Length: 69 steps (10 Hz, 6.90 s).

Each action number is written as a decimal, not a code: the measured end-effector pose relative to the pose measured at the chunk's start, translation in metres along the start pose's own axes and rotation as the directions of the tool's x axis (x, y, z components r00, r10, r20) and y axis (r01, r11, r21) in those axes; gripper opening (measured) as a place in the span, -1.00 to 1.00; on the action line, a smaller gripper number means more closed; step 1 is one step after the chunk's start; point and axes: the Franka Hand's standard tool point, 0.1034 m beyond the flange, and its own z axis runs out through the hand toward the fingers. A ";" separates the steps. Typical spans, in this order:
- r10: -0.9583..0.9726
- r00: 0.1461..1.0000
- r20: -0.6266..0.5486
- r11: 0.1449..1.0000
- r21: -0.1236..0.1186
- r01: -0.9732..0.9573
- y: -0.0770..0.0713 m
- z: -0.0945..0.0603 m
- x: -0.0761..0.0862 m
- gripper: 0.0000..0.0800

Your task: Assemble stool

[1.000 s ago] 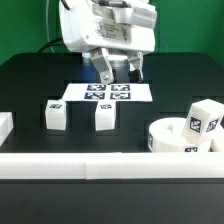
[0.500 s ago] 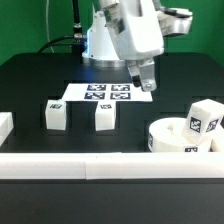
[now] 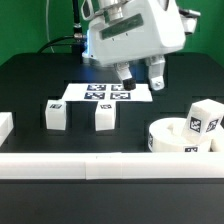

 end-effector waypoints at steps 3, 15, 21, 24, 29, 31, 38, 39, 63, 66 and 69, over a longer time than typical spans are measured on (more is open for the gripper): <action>-0.370 0.928 0.041 0.924 -0.083 0.373 -0.007 0.004 -0.011 0.62; -0.827 0.553 0.105 0.545 -0.093 0.833 0.050 0.011 0.019 0.62; -0.654 0.664 0.361 0.671 -0.128 0.730 0.076 0.011 0.010 0.62; -0.575 0.609 0.546 0.679 -0.096 0.728 0.077 0.012 -0.001 0.62; -0.406 0.462 0.788 0.680 -0.077 0.729 0.093 0.025 -0.002 0.62; -0.303 0.368 0.879 0.690 -0.064 0.721 0.099 0.024 -0.013 0.62; -0.261 0.390 0.883 0.670 -0.126 0.732 0.099 0.032 -0.002 0.62; -0.259 0.390 0.884 0.670 -0.126 0.731 0.100 0.035 -0.002 0.62; -0.200 0.311 0.929 0.666 -0.104 0.739 0.069 0.020 -0.018 -0.19; -0.289 0.417 0.862 0.670 -0.128 0.731 0.050 0.030 -0.008 -0.19; -0.398 0.493 0.774 0.684 -0.108 0.722 0.034 -0.001 -0.016 -0.19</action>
Offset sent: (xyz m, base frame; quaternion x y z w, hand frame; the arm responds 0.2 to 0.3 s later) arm 0.0001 -0.0053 0.0003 0.0100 0.0069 -0.1485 0.9888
